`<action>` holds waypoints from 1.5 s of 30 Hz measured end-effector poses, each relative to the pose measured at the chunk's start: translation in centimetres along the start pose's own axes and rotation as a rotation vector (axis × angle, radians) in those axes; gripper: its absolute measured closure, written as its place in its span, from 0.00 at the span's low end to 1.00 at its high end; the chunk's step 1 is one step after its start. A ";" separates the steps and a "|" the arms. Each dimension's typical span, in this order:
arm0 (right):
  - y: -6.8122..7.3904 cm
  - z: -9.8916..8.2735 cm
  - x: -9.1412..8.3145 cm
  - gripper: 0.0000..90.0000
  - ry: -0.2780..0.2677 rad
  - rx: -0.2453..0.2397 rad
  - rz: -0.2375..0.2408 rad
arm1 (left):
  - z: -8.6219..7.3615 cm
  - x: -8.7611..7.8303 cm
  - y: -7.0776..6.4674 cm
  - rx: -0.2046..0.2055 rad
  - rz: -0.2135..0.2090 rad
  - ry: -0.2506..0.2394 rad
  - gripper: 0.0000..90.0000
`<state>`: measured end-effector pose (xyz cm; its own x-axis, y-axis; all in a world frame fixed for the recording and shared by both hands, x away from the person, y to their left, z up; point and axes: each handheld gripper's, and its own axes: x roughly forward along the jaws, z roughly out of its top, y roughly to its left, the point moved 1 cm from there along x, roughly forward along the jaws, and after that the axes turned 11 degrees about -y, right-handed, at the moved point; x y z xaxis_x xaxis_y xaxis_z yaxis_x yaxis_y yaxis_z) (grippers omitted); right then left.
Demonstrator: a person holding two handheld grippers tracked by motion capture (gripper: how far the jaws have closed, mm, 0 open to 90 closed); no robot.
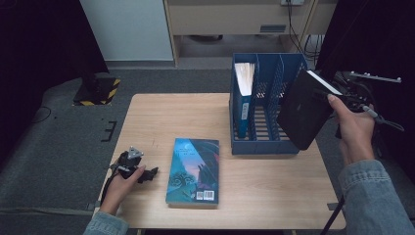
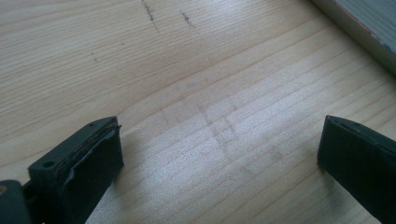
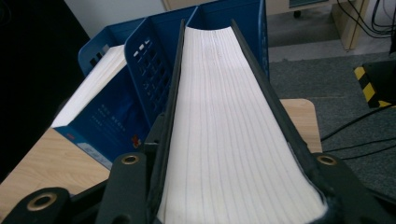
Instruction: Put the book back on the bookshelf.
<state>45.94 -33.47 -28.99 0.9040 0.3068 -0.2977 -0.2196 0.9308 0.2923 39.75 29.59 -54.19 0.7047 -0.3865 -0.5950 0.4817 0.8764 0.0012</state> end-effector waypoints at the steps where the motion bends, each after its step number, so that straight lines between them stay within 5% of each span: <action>1: -0.1 0.0 0.0 0.58 -0.003 0.001 -0.003 | 0.0 0.0 0.0 0.000 -0.001 0.000 0.00; 33: -1.3 -0.2 2.0 0.58 0.006 -0.004 -0.043 | 0.1 0.1 -0.2 0.007 -0.009 0.001 0.00; 45: -0.4 0.2 3.6 0.59 0.004 -0.025 -0.053 | 0.1 0.2 -0.3 0.008 -0.011 -0.003 0.00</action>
<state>49.38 -32.80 -29.97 0.9134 0.2571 -0.3155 -0.1801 0.9505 0.2532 39.80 29.26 -54.21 0.7008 -0.3972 -0.5926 0.4939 0.8695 0.0012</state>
